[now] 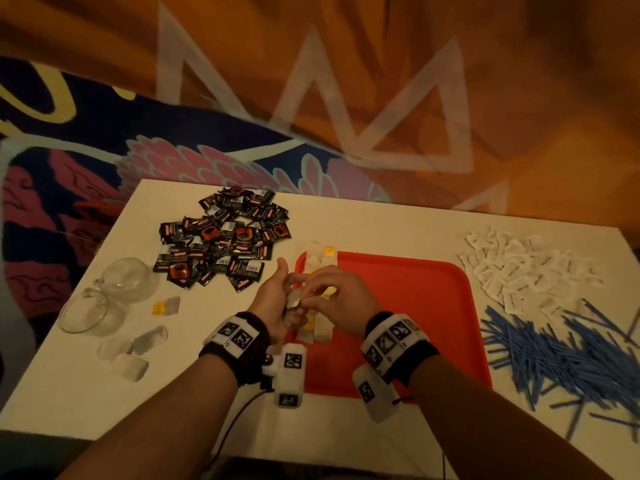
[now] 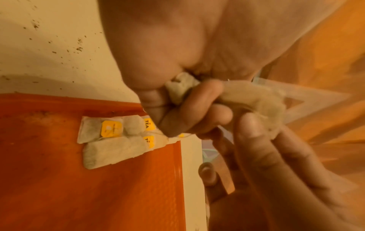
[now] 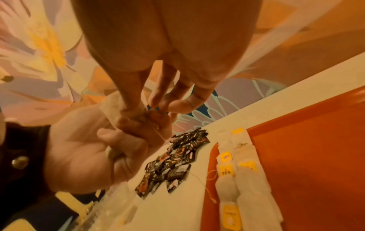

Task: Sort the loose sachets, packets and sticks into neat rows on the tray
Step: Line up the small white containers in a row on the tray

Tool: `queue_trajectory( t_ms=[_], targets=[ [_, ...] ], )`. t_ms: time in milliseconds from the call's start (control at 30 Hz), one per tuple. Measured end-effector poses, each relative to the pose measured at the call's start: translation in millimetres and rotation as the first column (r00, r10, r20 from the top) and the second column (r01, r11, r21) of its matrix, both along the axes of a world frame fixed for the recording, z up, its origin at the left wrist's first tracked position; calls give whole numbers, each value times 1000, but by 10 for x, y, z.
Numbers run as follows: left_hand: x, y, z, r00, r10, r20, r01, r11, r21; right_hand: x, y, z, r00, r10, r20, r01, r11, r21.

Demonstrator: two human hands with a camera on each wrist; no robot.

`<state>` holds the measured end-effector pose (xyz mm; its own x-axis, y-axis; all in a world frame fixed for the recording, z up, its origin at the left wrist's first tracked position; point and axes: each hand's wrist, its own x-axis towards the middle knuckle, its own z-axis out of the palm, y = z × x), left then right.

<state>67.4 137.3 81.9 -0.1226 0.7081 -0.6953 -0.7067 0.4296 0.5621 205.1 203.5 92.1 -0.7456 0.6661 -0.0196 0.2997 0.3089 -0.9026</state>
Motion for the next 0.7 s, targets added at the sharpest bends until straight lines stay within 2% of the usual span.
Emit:
queue_trajectory(
  t_ms=[67, 133, 167, 233, 267, 300, 367, 433, 500, 700],
  targets=[
    [11, -5, 33, 999, -32, -34, 32, 999, 3, -26, 32, 76, 997, -56, -46, 53, 997, -64],
    [12, -12, 71, 967, -70, -244, 67, 998, -21, -34, 94, 140, 989, -130, -70, 122, 987, -105],
    [8, -20, 84, 904, -78, -420, 74, 997, -26, -32, 128, 169, 985, -157, -69, 149, 984, -101],
    [-26, -40, 110, 657, -33, -753, 60, 998, 9, -22, 191, 233, 978, -200, -63, 195, 978, -72],
    [-42, -50, 134, 534, 22, -845, 58, 996, 63, -19, 218, 255, 973, -223, -61, 219, 974, -57],
    [-44, -60, 179, 447, 83, -891, 69, 990, 126, -17, 243, 274, 968, -245, -59, 243, 969, -46],
    [-20, -62, 284, 368, 158, -917, 148, 963, 225, -26, 274, 298, 960, -277, -47, 276, 961, -24],
    [1, -23, 371, 336, 169, -927, 258, 930, 263, -42, 278, 317, 958, -282, -43, 282, 959, -21],
    [14, 26, 446, 357, 172, -918, 301, 909, 288, -52, 259, 345, 957, -285, -61, 283, 958, -35],
    [6, 125, 515, 552, 252, -795, 91, 929, 358, -11, 198, 435, 954, -254, -158, 229, 961, -156]
  ],
)
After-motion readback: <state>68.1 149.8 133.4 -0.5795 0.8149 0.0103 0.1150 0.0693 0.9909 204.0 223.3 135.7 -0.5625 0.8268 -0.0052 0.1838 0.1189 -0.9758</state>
